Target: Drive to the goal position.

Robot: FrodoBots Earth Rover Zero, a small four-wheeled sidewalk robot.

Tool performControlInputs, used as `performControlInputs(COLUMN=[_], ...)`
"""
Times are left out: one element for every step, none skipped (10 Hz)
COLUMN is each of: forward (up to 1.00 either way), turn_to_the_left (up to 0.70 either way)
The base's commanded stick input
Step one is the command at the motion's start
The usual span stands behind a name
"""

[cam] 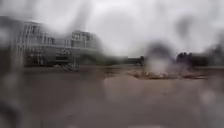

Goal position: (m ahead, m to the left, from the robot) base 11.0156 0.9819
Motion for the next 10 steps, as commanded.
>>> performControlInputs(forward=[1.0, 1.0, 1.0, 1.0, 1.0, 1.0, 1.0, 1.0, 1.0, 1.0], turn_to_the_left=[0.03, 0.03, 0.03, 0.03, 0.03, 0.03, 0.03, 0.03, 0.03, 0.03])
